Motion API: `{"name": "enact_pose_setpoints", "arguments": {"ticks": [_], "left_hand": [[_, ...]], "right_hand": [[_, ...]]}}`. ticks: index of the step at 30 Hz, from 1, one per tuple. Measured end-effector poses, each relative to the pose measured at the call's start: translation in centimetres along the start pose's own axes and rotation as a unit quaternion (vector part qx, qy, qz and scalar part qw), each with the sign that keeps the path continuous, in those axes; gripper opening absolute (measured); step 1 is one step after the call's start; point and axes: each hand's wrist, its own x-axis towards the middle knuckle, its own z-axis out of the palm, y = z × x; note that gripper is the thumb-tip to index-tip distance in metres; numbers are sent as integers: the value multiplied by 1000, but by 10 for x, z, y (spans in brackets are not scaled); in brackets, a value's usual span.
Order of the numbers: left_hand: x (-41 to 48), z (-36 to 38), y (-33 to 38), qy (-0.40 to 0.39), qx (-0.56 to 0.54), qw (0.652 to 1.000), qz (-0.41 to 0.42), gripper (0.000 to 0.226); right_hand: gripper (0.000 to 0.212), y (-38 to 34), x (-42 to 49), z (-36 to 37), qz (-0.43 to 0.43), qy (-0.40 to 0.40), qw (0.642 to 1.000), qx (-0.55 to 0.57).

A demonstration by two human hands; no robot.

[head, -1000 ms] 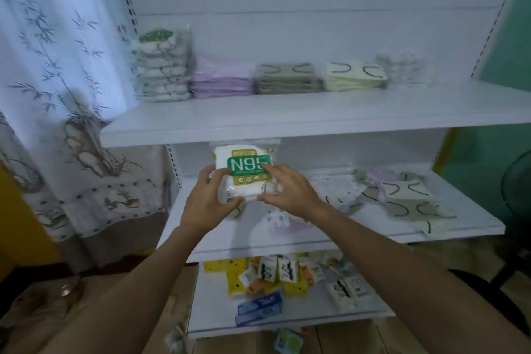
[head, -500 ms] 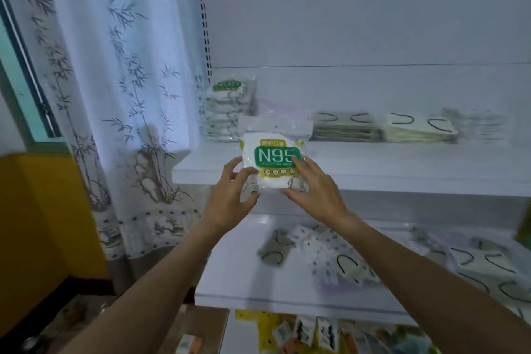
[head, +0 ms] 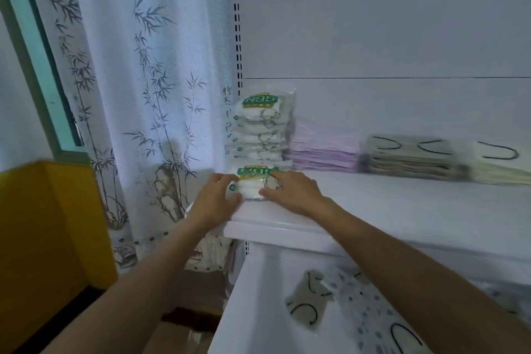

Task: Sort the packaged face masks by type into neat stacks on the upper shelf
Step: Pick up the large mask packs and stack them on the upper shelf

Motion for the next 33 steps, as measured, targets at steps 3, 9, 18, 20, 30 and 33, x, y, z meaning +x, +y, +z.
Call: {"name": "enact_pose_setpoints", "arguments": {"ticks": [3,9,18,20,30,33], "left_hand": [[20,1,-4,-20,63,997,-37,43],[28,4,-2,-17,102,993,-62,45],[-30,-16,21,32,70,996,-50,49],[-55,-15,30,49,41,998,-18,39],[-190,49,65,-41,-77,992,91,30],[-225,79,64,-101,-118,986,65,30]], "right_hand": [[68,1,25,6,11,-21,1000,-4],[73,2,35,12,11,-2,1000,-7],[71,18,-37,-15,38,58,997,33],[65,18,-69,-18,42,68,997,6],[49,44,-227,31,-39,76,989,-122],[49,74,-274,65,12,-9,992,-124]]}}
